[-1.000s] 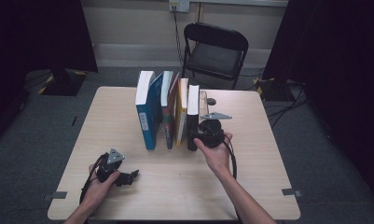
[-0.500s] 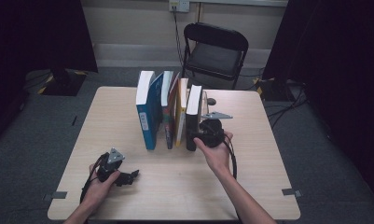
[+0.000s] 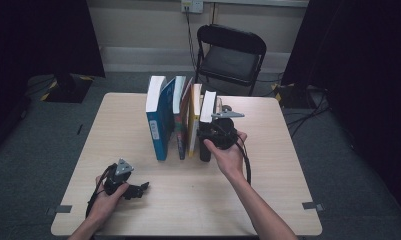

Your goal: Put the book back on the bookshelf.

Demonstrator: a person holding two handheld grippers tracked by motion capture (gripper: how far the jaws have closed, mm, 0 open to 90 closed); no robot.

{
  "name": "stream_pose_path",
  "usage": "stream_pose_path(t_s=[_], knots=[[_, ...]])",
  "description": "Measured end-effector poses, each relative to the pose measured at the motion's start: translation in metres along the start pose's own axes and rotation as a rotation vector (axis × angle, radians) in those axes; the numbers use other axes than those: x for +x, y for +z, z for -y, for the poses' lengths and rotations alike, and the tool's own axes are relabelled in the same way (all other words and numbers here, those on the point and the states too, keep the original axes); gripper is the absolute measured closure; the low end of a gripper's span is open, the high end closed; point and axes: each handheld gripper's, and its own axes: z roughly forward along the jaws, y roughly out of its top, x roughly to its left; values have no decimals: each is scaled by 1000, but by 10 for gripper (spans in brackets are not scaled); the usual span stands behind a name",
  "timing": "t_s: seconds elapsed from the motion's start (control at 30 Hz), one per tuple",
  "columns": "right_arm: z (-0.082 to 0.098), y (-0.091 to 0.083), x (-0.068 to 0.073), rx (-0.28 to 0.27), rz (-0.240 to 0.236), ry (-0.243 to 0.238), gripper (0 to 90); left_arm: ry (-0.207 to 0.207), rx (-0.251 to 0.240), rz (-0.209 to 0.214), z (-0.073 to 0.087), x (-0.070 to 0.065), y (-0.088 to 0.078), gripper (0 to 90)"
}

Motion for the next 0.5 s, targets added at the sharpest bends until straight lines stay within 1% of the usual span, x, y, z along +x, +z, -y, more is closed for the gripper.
stream_pose_path(t_s=[0.03,0.13,0.2,0.33,0.43,0.5], knots=[[0,-2,-1,2,8,-19,385,-2,0,0,0,0,0,55],[0,-6,-2,3,16,-37,428,-2,0,0,0,0,0,55],[0,-9,-6,2,16,-54,447,0,0,0,0,0,0,55],[2,-12,-11,0,10,-39,449,-2,0,0,0,0,0,55],[2,-12,-9,10,10,-27,440,-2,0,0,0,0,0,55],[-2,-11,-7,11,18,-24,429,-2,0,0,0,0,0,55]])
